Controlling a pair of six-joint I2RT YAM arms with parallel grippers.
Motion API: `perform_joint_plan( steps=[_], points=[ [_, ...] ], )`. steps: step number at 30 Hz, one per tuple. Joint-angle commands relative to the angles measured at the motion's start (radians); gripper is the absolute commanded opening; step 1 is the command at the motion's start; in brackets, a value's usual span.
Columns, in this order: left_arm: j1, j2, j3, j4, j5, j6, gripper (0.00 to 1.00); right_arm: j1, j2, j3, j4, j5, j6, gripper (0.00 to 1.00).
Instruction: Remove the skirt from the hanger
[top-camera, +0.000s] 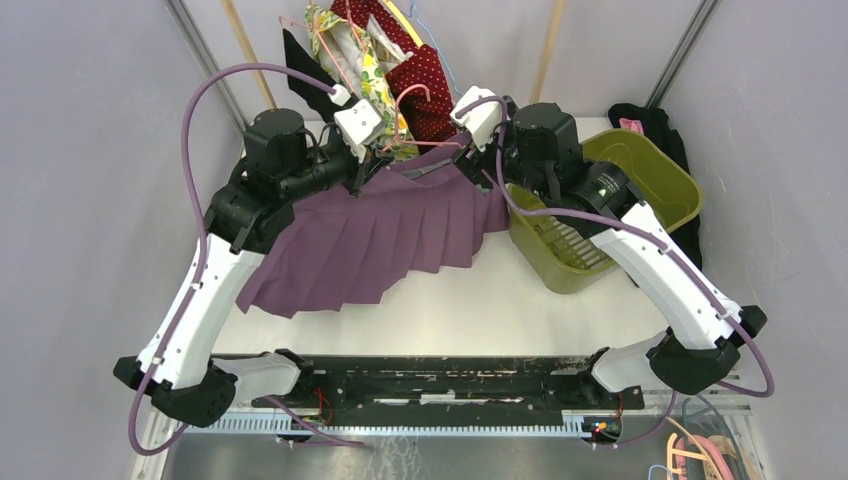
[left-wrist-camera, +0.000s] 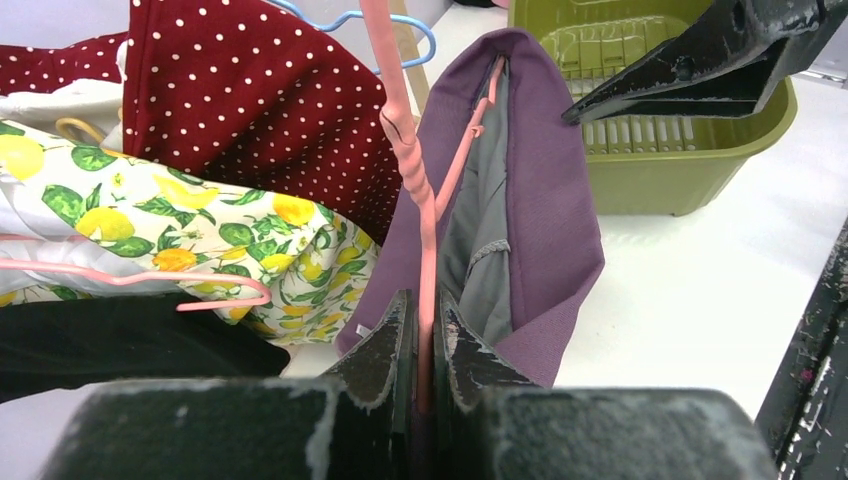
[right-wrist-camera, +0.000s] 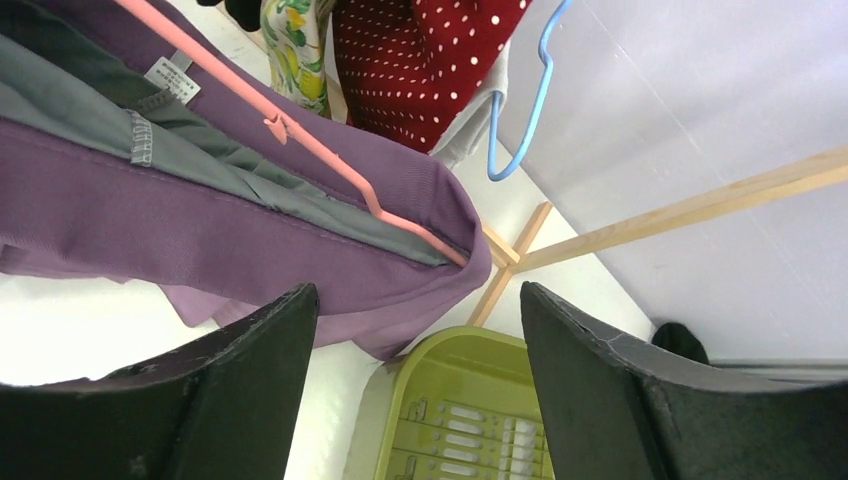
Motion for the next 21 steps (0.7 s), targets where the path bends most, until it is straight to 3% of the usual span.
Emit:
perform_joint_plan(
  steps=[1, 13, 21],
  points=[
    [-0.003, 0.003, 0.113, 0.035, 0.063, 0.068, 0.03, -0.001, -0.025, 0.043, 0.026, -0.051, -0.066, 0.8],
    [-0.002, 0.005, 0.122, 0.023, 0.119, 0.076, 0.03, 0.0, -0.005, 0.061, 0.077, -0.064, -0.089, 0.81],
    [-0.003, 0.011, 0.181, 0.017, 0.19, 0.081, 0.03, -0.002, -0.041, -0.03, 0.103, -0.186, -0.119, 0.85]
  ],
)
